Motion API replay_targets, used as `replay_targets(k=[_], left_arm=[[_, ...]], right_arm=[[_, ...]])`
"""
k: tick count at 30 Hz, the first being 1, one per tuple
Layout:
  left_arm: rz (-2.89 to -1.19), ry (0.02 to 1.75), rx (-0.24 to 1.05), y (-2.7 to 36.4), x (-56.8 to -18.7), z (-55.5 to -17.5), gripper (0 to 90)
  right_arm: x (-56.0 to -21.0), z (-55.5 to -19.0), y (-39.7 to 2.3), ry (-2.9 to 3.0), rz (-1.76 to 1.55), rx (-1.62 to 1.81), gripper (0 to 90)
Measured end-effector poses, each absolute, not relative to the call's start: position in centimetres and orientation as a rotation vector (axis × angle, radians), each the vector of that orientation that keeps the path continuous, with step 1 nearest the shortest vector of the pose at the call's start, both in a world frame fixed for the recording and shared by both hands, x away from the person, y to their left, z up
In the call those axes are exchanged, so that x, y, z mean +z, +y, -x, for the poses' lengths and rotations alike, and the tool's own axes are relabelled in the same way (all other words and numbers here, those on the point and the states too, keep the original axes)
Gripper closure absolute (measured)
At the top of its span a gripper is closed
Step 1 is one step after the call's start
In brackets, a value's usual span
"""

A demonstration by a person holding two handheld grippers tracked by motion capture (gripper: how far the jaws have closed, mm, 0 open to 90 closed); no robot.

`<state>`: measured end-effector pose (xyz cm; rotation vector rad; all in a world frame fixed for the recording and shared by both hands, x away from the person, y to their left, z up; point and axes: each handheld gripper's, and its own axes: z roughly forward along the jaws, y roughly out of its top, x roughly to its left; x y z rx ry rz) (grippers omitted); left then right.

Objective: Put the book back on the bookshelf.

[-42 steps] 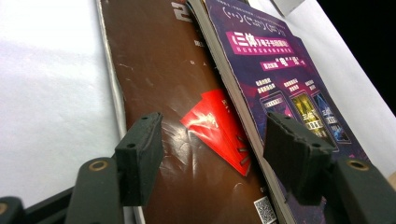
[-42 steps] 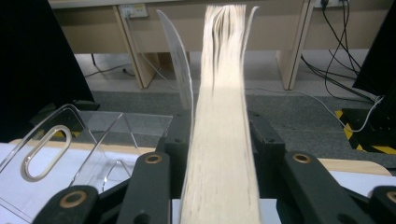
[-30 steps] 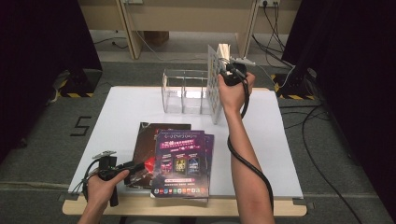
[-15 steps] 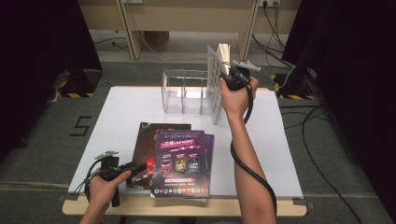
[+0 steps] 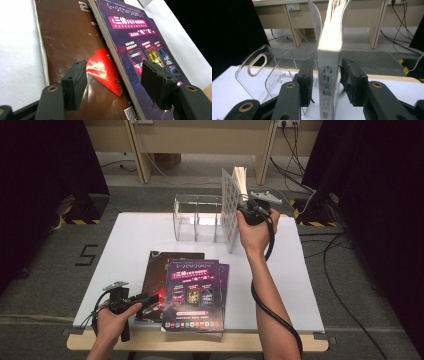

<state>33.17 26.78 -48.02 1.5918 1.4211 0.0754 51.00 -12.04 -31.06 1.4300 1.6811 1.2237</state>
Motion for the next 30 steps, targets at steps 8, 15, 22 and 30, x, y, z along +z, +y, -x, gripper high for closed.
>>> replay_targets(k=[8,15,22,30], left_arm=[[-1.604,1.416,0.081,26.6,-47.9,-33.2,37.3],[-1.614,1.411,0.082,26.3,-47.9,-33.3,37.4],[-1.613,1.405,0.076,26.1,-47.9,-33.5,37.8],[-1.625,1.394,0.083,25.7,-47.6,-33.8,38.0]], right_arm=[[-31.1,-50.0,-12.5,1.692,-1.421,1.231,61.8],[-31.6,-49.2,-12.7,1.71,-1.428,1.249,61.8],[-31.7,-48.7,-13.0,1.719,-1.434,1.262,61.9],[-32.2,-48.0,-13.5,1.733,-1.444,1.267,62.1]])
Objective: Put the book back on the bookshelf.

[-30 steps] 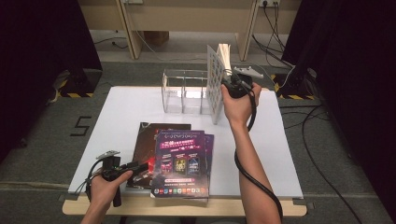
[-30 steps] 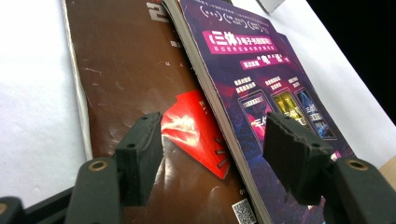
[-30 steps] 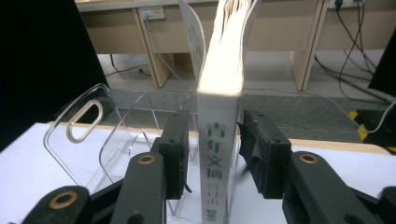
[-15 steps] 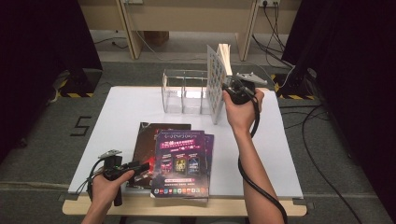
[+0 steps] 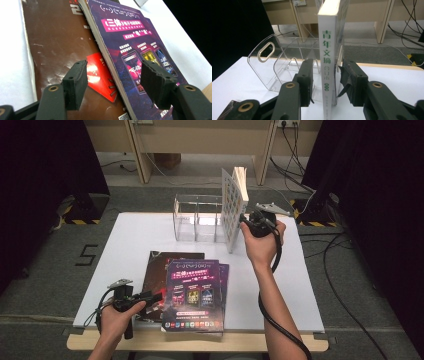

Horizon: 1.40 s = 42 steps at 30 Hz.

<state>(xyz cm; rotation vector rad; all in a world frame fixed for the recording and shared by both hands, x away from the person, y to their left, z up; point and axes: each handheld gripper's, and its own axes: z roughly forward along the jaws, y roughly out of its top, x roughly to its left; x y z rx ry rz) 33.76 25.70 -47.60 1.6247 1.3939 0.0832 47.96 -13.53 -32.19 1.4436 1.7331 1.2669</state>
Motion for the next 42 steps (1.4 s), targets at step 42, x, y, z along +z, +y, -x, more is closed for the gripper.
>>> replay_targets(k=[42], left_arm=[[-1.67,1.371,0.094,23.1,-46.7,-37.7,42.7]], right_arm=[[-40.2,-44.0,-13.9,1.98,-1.579,1.229,62.6]])
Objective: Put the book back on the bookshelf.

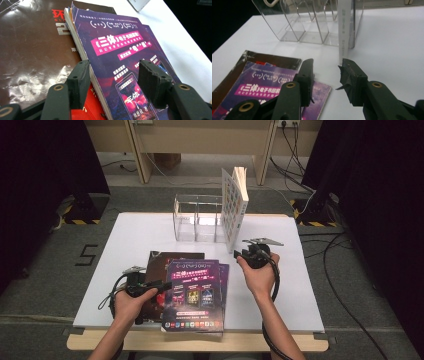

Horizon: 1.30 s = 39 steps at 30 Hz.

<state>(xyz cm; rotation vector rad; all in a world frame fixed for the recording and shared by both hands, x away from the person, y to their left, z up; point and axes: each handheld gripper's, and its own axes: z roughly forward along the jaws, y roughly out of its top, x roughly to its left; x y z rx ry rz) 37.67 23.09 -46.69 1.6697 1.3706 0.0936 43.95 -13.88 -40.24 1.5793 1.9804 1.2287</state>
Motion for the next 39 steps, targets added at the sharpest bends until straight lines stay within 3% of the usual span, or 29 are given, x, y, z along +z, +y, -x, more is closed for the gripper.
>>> replay_targets(k=[26,34,39], left_arm=[[-1.697,1.433,0.05,22.5,-48.0,-39.9,53.9],[-1.733,1.465,0.061,22.6,-48.2,-40.4,64.6],[-1.748,1.46,0.072,22.5,-48.1,-40.4,64.9]], right_arm=[[-45.3,-43.4,-11.2,2.196,-1.629,1.156,62.5],[-46.2,-43.6,-10.3,2.244,-1.656,1.149,62.0],[-46.4,-43.5,-10.2,2.265,-1.65,1.127,61.8]])
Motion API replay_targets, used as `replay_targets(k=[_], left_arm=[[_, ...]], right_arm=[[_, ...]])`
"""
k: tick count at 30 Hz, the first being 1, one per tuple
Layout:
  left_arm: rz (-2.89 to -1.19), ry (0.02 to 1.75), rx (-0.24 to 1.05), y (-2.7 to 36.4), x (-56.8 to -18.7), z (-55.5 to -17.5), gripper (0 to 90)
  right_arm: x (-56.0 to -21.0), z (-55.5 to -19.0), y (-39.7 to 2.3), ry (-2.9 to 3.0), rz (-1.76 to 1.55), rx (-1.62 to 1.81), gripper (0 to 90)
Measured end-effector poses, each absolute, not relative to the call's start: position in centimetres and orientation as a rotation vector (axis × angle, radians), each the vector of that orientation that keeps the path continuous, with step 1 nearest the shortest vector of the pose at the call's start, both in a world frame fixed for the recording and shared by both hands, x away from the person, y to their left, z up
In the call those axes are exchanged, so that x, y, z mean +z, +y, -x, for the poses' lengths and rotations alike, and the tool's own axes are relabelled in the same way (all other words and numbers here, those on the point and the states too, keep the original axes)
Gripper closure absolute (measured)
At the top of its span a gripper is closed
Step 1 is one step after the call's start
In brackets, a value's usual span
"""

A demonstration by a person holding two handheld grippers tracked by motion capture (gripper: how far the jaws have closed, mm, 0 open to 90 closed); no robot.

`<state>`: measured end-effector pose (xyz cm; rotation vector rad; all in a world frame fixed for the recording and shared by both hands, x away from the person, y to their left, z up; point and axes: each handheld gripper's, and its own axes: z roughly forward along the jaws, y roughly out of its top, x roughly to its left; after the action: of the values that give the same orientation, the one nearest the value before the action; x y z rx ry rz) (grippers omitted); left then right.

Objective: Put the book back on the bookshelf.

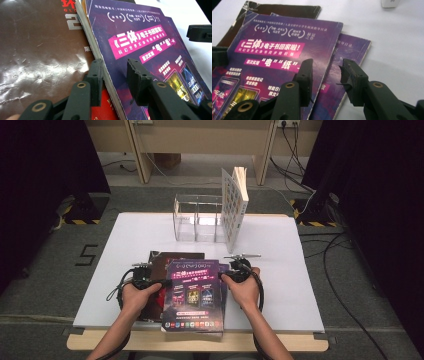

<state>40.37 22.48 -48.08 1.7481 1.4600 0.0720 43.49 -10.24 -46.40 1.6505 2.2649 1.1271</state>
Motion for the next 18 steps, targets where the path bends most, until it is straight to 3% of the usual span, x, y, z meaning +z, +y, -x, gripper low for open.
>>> replay_targets(k=[18], left_arm=[[-1.793,1.436,0.131,21.4,-47.6,-40.5,70.7]], right_arm=[[-46.4,-43.7,-11.0,2.258,-1.665,1.104,60.9]])
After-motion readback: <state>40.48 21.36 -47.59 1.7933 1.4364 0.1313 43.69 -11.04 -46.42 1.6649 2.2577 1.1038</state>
